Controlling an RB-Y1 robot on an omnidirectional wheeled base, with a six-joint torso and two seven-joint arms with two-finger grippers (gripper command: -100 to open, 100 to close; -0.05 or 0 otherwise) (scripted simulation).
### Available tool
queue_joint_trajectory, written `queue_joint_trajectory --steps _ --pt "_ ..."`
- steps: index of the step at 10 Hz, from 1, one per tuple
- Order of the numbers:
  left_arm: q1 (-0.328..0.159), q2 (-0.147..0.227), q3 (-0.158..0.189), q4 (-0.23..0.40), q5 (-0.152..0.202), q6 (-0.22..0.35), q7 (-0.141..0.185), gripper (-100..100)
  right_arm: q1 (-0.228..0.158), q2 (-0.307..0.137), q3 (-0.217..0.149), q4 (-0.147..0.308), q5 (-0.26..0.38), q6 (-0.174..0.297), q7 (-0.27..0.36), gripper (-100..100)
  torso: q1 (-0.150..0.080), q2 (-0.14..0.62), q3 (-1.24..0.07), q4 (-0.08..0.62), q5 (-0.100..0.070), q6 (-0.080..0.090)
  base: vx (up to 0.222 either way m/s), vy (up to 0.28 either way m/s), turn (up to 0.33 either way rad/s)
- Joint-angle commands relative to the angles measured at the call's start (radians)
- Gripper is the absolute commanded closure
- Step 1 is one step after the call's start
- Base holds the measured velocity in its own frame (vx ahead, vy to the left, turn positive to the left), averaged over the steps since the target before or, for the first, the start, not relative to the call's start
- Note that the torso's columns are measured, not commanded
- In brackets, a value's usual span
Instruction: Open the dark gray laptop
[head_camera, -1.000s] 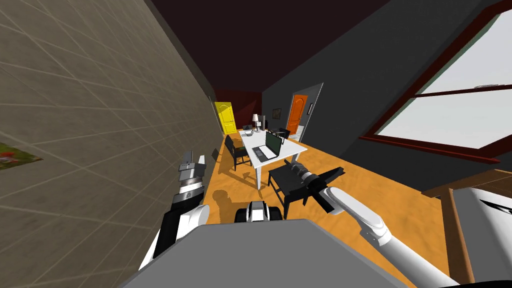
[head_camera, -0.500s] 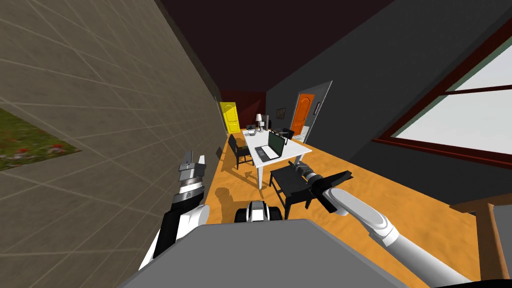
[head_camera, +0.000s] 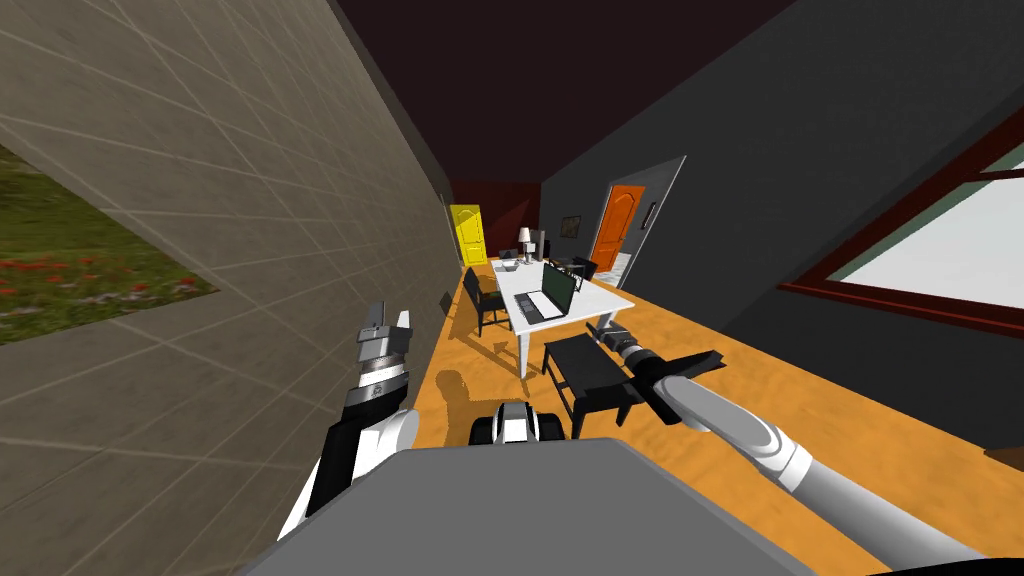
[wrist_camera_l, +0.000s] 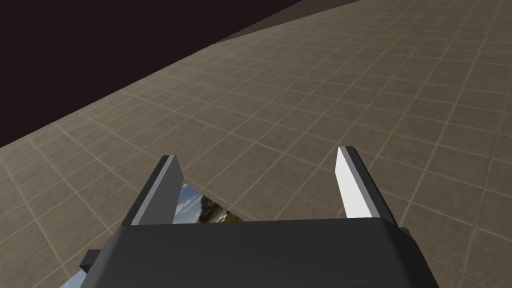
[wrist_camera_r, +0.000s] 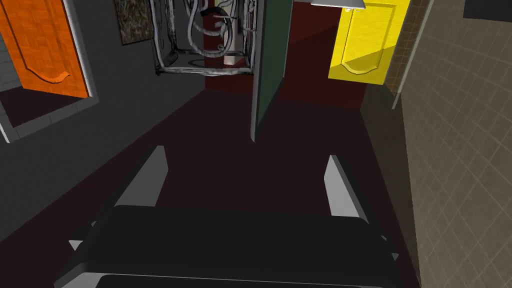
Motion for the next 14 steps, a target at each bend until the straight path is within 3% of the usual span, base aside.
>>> queue_joint_trajectory --steps 1,3,4,5,6,7,8,9,10,12,13,14 --pt "0.000 0.000 0.000 0.000 0.000 0.000 0.000 0 0.013 -0.061 0.013 0.053 0.090 0.064 -0.063 -100 -0.001 0.000 0.000 0.000 0.000 0.001 -0.004 -0.024 0.203" --pt "0.000 0.000 0.000 0.000 0.000 0.000 0.000 0 0.013 -0.071 0.013 0.053 0.122 0.080 -0.063 -100 -0.001 0.000 0.000 0.000 0.000 0.002 0.002 -0.017 0.044" --pt "0.000 0.000 0.000 0.000 0.000 0.000 0.000 0 0.020 -0.117 0.027 0.091 0.159 0.128 -0.099 -100 0.000 0.001 0.000 0.000 0.000 0.002 0.005 -0.010 0.212" --pt "0.000 0.000 0.000 0.000 0.000 0.000 0.000 0 0.020 -0.117 0.027 0.091 0.186 0.134 -0.099 -100 0.000 0.000 0.000 0.000 0.000 0.000 0.003 -0.017 0.130" --pt "0.000 0.000 0.000 0.000 0.000 0.000 0.000 0 0.029 -0.161 0.041 0.130 0.217 0.174 -0.134 -100 -0.001 0.000 0.000 0.000 0.000 0.001 0.009 -0.018 0.181" --pt "0.000 0.000 0.000 0.000 0.000 0.000 0.000 0 0.029 -0.161 0.041 0.130 0.240 0.188 -0.134 -100 -0.001 0.000 0.000 0.000 0.000 0.001 0.011 -0.019 0.119" --pt "0.000 0.000 0.000 0.000 0.000 0.000 0.000 0 0.038 -0.203 0.055 0.169 0.271 0.225 -0.168 -100 -0.001 0.000 0.000 0.000 0.000 0.001 0.011 -0.021 0.245" --pt "0.000 0.000 0.000 0.000 0.000 0.000 0.000 0 0.038 -0.203 0.055 0.170 0.308 0.241 -0.168 -100 -0.001 0.000 0.000 0.000 0.000 0.000 0.012 -0.021 0.106" --pt "0.000 0.000 0.000 0.000 0.000 0.000 0.000 0 0.048 -0.242 0.069 0.210 0.336 0.278 -0.202 -100 0.000 0.000 0.000 0.000 0.000 0.002 0.019 -0.014 0.203" --pt "0.000 0.000 0.000 0.000 0.000 0.000 0.000 0 0.048 -0.242 0.069 0.210 0.365 0.292 -0.202 -100 0.000 0.000 0.000 0.000 0.000 0.002 0.014 -0.013 0.039" --pt "0.000 0.000 0.000 0.000 0.000 0.000 0.000 0 0.059 -0.279 0.082 0.251 0.406 0.341 -0.234 -100 0.000 0.001 0.001 0.000 0.000 0.001 0.018 -0.006 0.198" --pt "0.000 0.000 0.000 0.000 0.000 0.000 0.000 0 0.059 -0.279 0.082 0.251 0.420 0.343 -0.234 -100 0.000 0.000 0.000 0.000 0.000 0.000 0.017 -0.015 0.126"
